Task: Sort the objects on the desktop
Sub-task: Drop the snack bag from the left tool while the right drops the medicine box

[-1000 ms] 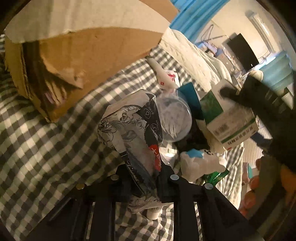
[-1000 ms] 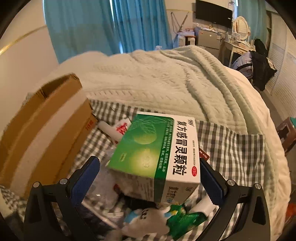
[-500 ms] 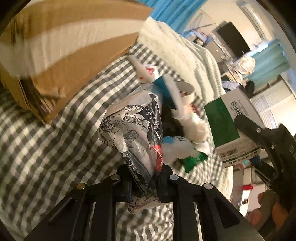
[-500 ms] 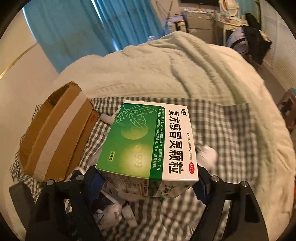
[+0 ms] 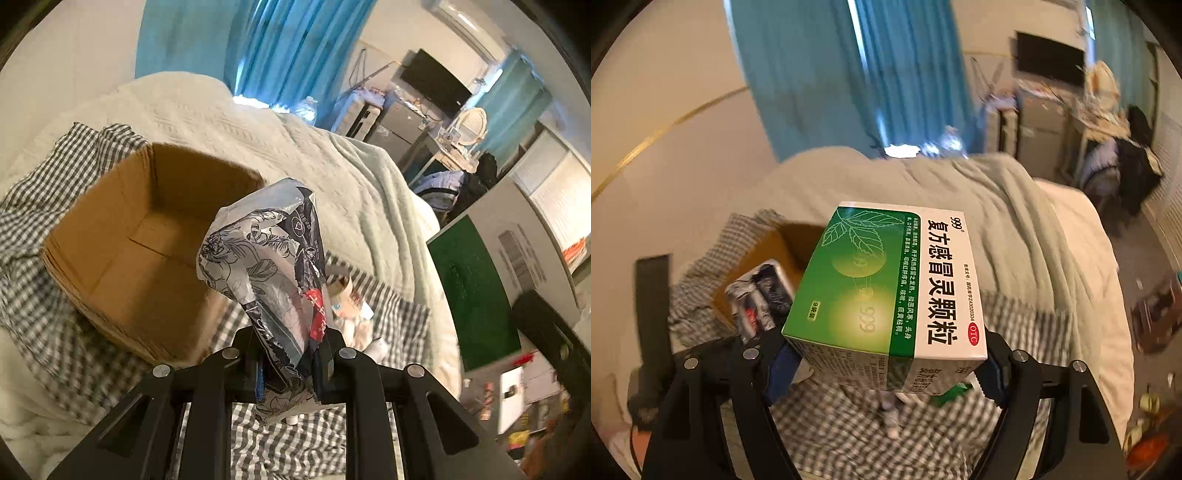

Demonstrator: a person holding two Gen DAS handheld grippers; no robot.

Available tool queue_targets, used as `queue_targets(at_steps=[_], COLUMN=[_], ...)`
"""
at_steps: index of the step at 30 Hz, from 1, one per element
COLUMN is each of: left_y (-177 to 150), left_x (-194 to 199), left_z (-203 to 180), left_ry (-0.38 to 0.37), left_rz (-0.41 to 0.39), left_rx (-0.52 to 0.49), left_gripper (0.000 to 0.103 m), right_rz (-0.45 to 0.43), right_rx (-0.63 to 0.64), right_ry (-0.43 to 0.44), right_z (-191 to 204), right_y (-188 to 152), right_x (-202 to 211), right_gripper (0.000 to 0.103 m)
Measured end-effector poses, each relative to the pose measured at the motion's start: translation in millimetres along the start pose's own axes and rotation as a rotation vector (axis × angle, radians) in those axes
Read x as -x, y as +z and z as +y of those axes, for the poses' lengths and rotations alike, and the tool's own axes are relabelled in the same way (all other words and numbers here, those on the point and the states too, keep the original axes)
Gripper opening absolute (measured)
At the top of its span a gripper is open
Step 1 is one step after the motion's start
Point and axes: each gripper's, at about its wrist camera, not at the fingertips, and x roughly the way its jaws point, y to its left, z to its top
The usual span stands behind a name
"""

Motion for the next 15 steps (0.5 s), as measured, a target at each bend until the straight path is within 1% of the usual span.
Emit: queue_targets(at_steps=[1, 3, 6, 7, 9, 11, 13, 15], left_y=[14.8, 44.1, 79.7, 87.8, 97.1, 102.0, 97.9, 95.3], left_x=[8.1, 20.9, 31.5, 30.2, 21.8, 2.4, -15.6, -39.3], left_z=[8.9, 23.2, 46.1, 51.6, 75.0, 98.4, 119.9, 141.5], left_ry=[0.008, 0.055, 0.159, 0.18, 0.215, 0.209, 0.199, 0.204], left_rz=[-0.002, -0.023, -0.064, -0.07, -0.061, -0.052, -0.043, 0.0], left_rx=[0.023, 0.036, -0.016, -0.022, -0.019, -0.003, 0.023, 0.043], left_gripper=[0.019, 0.019, 0.019, 0.019, 0.019, 0.019, 0.019, 0.019], right_rz=[0.004, -0.004, -0.017, -0.025, -0.025, -0.002, 0.039, 0.082], right_rx=[-0.01, -0.03, -0.023, -0.019, -0.02, -0.042, -0.07, -0.069], right_ry=[0.032, 0.073, 0.098, 0.108, 0.139, 0.181, 0.215, 0.221], right_z=[8.6, 24.4, 53.0, 61.5, 75.9, 85.3, 90.8, 97.1], right_y=[13.5, 38.9, 77.8, 87.3, 98.3, 99.7, 97.9, 92.3], right_x=[-1.5, -6.3, -28.6, -39.4, -65.4, -96.5, -134.5, -172.9], right_gripper=[0.079, 0.079, 0.079, 0.079, 0.079, 0.079, 0.079, 0.079])
